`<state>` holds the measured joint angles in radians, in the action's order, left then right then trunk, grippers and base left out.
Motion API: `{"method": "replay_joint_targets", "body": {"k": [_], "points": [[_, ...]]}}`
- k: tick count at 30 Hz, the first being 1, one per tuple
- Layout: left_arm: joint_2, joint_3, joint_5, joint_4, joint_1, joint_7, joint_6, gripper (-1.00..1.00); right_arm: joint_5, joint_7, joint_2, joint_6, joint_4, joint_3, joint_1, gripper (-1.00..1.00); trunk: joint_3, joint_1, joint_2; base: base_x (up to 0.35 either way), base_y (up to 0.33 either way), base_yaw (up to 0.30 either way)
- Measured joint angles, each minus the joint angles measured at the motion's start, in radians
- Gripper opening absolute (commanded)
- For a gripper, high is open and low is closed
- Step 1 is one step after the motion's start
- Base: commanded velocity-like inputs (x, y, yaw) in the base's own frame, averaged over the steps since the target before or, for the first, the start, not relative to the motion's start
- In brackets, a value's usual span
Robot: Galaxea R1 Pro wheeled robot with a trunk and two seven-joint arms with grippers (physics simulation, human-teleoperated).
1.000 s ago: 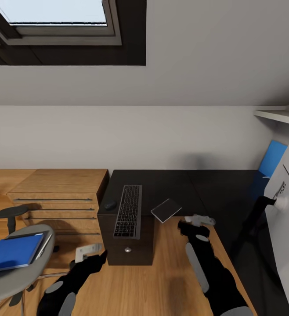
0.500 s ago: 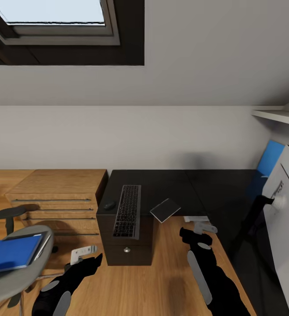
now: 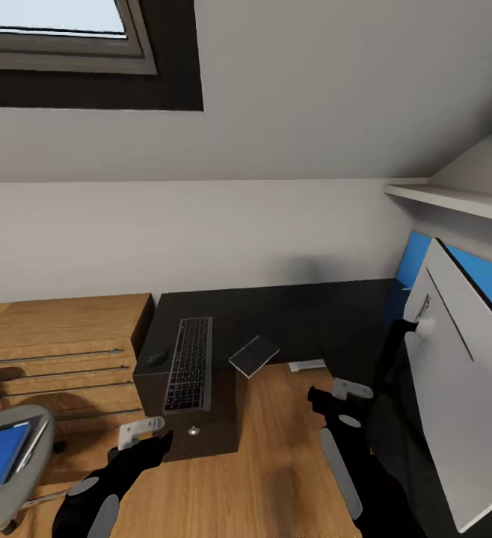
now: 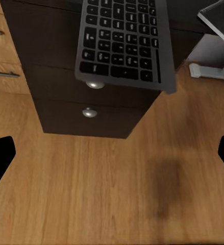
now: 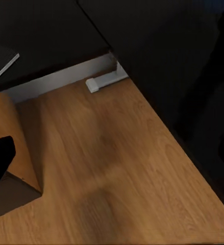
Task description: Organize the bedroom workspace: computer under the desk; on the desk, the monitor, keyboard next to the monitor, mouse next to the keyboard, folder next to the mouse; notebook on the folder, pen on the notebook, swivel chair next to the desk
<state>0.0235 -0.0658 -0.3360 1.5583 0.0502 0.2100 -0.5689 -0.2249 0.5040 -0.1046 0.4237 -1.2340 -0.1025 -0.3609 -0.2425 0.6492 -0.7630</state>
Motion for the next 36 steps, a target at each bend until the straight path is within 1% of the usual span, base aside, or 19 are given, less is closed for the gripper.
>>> {"method": "replay_joint_targets", "body": {"k": [6, 18, 22, 27, 32, 36], "points": [[0.000, 0.000, 0.001, 0.000, 0.000, 0.000, 0.000, 1.00, 0.000, 0.000, 0.001, -0.004, 0.000, 0.024, 0.000, 1.00, 0.000, 0.000, 0.000, 0.000, 0.000, -0.294], [0.000, 0.000, 0.002, -0.001, 0.000, 0.000, 0.000, 1.00, 0.000, 0.000, 0.002, -0.006, 0.000, 0.030, 0.000, 1.00, 0.000, 0.000, 0.000, 0.000, 0.000, -0.294], [0.000, 0.000, 0.001, -0.001, 0.000, 0.000, 0.000, 1.00, 0.000, 0.000, 0.003, -0.007, -0.001, 0.052, 0.000, 1.00, 0.000, 0.000, 0.000, 0.000, 0.000, -0.294], [0.000, 0.000, 0.000, -0.001, 0.000, 0.000, 0.001, 1.00, 0.000, 0.001, 0.004, -0.008, -0.001, 0.095, 0.000, 1.00, 0.000, 0.000, 0.000, 0.000, 0.000, -0.294], [0.000, 0.001, 0.000, -0.001, 0.000, 0.000, 0.001, 1.00, 0.001, 0.002, 0.004, -0.011, 0.000, 0.117, 0.000, 1.00, 0.000, 0.000, 0.000, 0.000, 0.000, -0.282], [0.000, 0.002, 0.000, -0.001, 0.000, 0.000, 0.003, 1.00, 0.004, 0.001, 0.005, -0.011, 0.000, 0.124, 0.000, 1.00, 0.000, 0.000, 0.000, 0.108, -0.076, -0.091]]}}
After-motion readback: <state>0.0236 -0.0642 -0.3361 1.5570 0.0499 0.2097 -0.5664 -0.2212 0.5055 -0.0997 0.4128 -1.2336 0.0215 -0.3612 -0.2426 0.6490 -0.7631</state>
